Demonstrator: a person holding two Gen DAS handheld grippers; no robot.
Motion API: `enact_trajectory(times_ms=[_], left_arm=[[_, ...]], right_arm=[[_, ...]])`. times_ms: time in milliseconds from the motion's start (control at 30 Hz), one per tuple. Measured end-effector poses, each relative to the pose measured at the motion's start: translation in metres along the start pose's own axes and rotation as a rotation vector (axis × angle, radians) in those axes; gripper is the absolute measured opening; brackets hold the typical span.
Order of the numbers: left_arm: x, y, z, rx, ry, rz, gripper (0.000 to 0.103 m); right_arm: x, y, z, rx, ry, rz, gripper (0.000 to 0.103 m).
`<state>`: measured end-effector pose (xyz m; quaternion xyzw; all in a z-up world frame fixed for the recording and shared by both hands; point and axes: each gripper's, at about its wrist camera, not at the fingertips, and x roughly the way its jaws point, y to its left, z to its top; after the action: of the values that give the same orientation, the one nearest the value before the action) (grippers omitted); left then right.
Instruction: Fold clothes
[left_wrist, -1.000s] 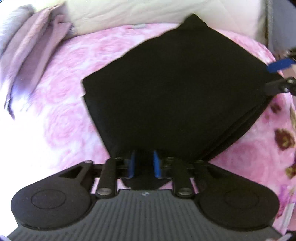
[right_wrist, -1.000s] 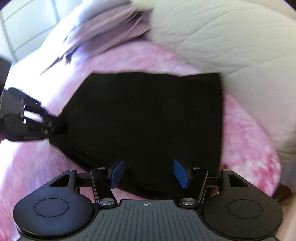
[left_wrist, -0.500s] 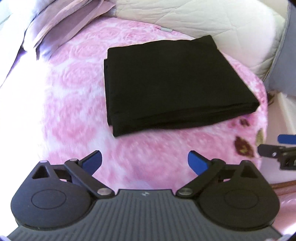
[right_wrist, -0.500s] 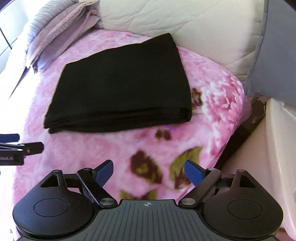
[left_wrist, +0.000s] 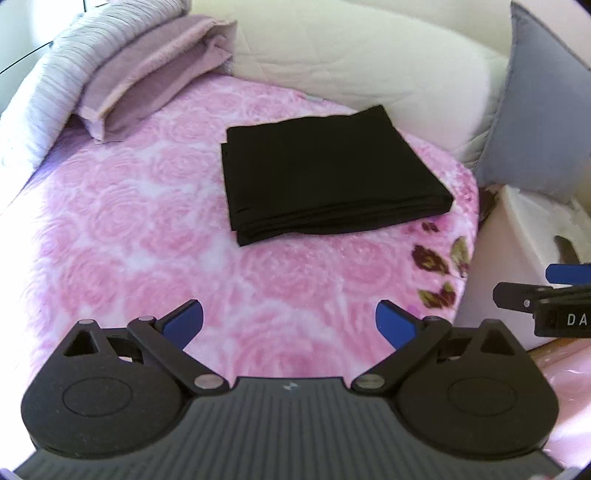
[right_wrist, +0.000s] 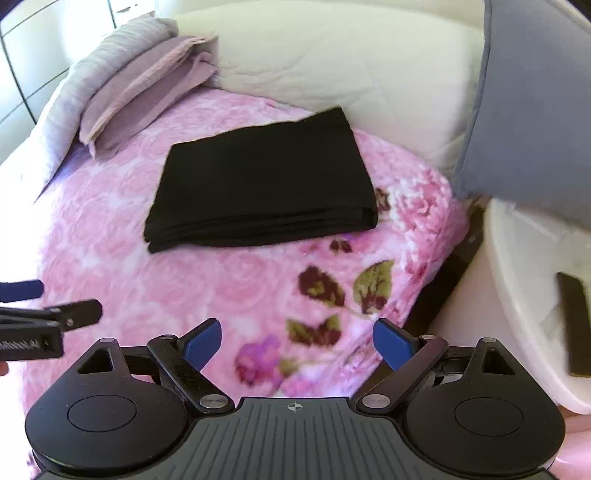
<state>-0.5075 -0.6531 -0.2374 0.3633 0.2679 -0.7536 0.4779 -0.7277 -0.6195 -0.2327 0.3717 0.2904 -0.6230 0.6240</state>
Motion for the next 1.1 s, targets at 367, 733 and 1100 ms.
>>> enact_trajectory(times_ms=[367, 733, 1100], left_arm=[[-0.093, 0.007, -0.022, 0.003, -0.036, 0.027, 0.098], [-0.110, -0.006, -0.013, -0.045, -0.047, 0.061, 0.098], [-0.081, -0.041, 0.002, -0.068, -0.020, 0.120, 0.098]], right_arm=[[-0.100, 0.047, -0.026, -0.001, -0.065, 0.000, 0.092], [-0.114, 0.040, -0.014, -0.035, -0.078, 0.038, 0.093], [-0.084, 0.003, 0.010, -0.077, -0.046, 0.092, 0.093]])
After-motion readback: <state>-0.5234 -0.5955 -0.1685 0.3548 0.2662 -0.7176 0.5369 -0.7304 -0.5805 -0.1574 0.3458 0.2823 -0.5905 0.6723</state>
